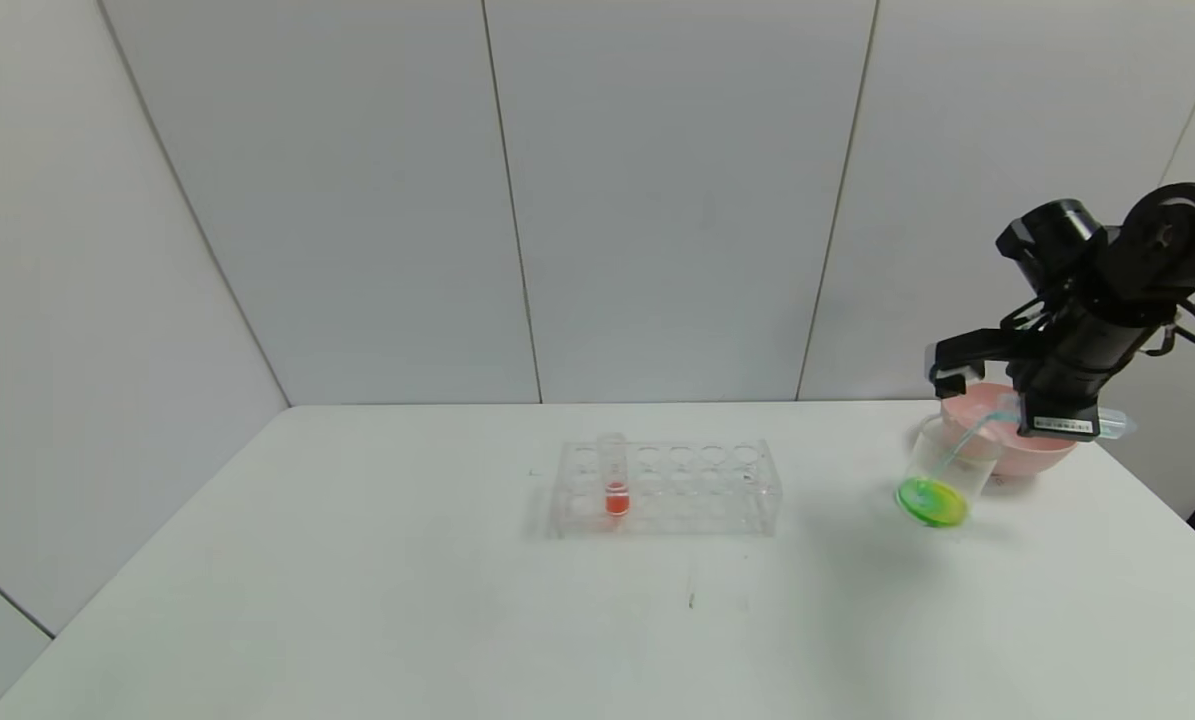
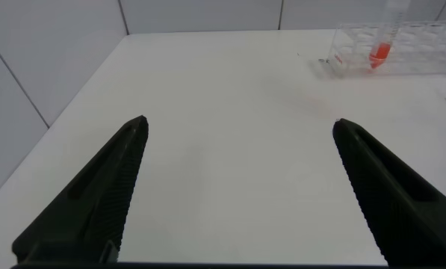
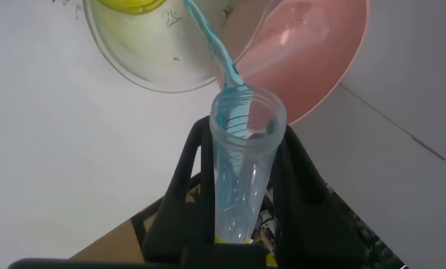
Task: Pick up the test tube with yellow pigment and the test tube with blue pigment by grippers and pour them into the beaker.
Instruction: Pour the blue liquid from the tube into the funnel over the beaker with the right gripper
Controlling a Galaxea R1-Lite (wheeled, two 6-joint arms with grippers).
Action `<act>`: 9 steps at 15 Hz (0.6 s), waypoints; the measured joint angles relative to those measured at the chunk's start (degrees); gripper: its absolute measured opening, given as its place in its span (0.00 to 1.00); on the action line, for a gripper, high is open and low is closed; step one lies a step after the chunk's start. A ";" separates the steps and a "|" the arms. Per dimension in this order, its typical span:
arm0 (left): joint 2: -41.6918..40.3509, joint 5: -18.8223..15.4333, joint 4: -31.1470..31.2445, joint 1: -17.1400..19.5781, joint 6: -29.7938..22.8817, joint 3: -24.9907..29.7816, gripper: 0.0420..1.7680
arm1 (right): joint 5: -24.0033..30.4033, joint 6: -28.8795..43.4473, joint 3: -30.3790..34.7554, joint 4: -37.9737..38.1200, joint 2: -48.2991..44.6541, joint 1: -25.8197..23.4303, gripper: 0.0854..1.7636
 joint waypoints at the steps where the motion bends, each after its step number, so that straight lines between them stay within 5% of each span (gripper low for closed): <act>1: 0.00 0.00 0.00 0.00 0.00 0.00 1.00 | -0.80 -0.30 0.00 -0.05 0.00 0.01 0.25; 9: 0.00 0.00 0.00 0.00 0.00 0.00 1.00 | -6.02 -3.91 0.00 -0.44 -0.04 0.76 0.25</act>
